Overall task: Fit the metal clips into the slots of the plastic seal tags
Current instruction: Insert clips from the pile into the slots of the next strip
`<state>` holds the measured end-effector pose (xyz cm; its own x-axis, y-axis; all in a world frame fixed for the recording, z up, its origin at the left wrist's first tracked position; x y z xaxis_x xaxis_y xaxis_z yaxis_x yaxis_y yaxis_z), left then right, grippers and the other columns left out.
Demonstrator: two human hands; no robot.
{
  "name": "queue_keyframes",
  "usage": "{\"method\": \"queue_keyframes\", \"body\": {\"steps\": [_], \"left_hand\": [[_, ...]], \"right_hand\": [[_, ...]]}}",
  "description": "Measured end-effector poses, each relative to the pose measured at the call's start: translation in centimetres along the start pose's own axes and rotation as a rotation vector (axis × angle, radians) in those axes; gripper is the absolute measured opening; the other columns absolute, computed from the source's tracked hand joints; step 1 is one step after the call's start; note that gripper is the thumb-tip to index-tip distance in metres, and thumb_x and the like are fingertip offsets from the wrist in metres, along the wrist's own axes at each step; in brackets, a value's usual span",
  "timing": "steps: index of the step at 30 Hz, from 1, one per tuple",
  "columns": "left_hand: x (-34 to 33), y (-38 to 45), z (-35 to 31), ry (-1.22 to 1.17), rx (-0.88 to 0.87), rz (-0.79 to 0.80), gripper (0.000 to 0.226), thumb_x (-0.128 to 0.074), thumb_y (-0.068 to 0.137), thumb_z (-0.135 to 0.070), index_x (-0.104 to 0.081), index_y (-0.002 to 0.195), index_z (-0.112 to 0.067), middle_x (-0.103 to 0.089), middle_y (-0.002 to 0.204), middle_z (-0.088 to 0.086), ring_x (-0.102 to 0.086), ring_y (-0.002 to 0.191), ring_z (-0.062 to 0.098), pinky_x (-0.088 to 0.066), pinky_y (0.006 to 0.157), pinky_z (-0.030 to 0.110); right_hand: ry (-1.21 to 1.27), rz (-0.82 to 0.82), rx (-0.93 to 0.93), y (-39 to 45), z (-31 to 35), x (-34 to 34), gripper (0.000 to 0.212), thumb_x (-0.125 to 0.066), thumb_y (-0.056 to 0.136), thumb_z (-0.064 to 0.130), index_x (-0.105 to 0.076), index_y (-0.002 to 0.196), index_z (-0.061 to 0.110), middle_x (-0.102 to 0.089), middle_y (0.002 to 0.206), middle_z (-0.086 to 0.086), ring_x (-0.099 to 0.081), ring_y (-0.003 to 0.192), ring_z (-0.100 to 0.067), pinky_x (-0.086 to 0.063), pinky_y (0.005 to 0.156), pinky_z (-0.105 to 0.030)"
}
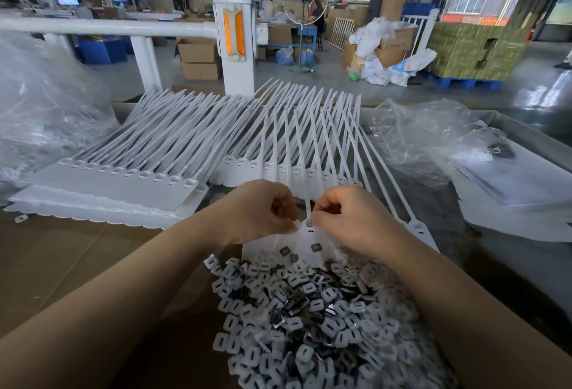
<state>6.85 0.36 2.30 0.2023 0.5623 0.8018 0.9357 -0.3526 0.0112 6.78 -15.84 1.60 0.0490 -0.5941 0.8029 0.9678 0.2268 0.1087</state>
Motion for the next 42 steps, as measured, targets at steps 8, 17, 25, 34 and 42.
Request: {"method": "queue_keyframes", "body": {"steps": [8, 17, 25, 34, 42], "left_hand": [[-0.2, 0.1, 0.1, 0.047, -0.035, -0.009, 0.013, -0.079, 0.080, -0.031, -0.066, 0.082, -0.032, -0.064, 0.075, -0.013, -0.055, 0.064, -0.005, -0.041, 0.061, 0.011], [-0.4, 0.3, 0.4, 0.052, -0.083, -0.011, 0.018, -0.077, 0.080, -0.033, -0.062, 0.081, -0.042, -0.060, 0.069, -0.015, -0.053, 0.063, -0.003, -0.046, 0.061, 0.016], [-0.3, -0.1, -0.2, 0.139, -0.169, 0.047, 0.019, -0.069, 0.087, -0.029, -0.066, 0.099, -0.043, -0.058, 0.088, -0.013, -0.056, 0.078, 0.001, -0.044, 0.071, 0.018], [0.0, -0.6, -1.3, 0.253, -0.243, 0.058, 0.020, -0.066, 0.090, -0.027, -0.067, 0.108, -0.036, -0.057, 0.093, -0.011, -0.057, 0.082, 0.003, -0.052, 0.081, 0.032], [-0.2, -0.9, -1.6, 0.333, -0.290, 0.081, 0.022, -0.061, 0.094, -0.031, -0.061, 0.111, -0.045, -0.050, 0.091, -0.018, -0.056, 0.081, -0.001, -0.046, 0.075, 0.021]], "right_hand": [[-0.045, 0.028, -0.001, 0.1, 0.1, -0.2, 0.012, -0.069, 0.088, 0.032, -0.066, 0.076, 0.031, -0.069, 0.069, 0.008, -0.066, 0.061, -0.012, -0.052, 0.055, -0.025], [-0.001, 0.035, -0.031, 0.1, -0.1, -0.3, 0.011, -0.071, 0.087, 0.030, -0.067, 0.076, 0.030, -0.068, 0.071, 0.010, -0.064, 0.060, -0.007, -0.044, 0.052, -0.017], [-0.004, 0.032, -0.035, 0.2, -0.1, -0.3, 0.011, -0.073, 0.086, 0.030, -0.067, 0.076, 0.030, -0.069, 0.074, 0.010, -0.067, 0.069, -0.008, -0.055, 0.064, -0.024], [0.041, 0.041, -0.065, 0.3, -0.4, -0.1, 0.008, -0.062, 0.095, 0.032, -0.066, 0.088, 0.032, -0.068, 0.081, 0.011, -0.067, 0.074, -0.009, -0.051, 0.062, -0.019], [0.059, 0.038, -0.078, 0.4, -0.6, -0.2, 0.006, -0.061, 0.095, 0.031, -0.067, 0.095, 0.030, -0.069, 0.082, 0.009, -0.067, 0.075, -0.010, -0.052, 0.065, -0.023]]}}
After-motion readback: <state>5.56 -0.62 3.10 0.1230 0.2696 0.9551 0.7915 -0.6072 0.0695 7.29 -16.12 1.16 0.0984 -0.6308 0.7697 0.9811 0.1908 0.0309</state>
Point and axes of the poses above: each hand's wrist, its own y-axis towards the middle knuckle, its own x-axis out of the back of the hand, z = x × y, the point moved 5 cm from there along y, towards the middle knuckle
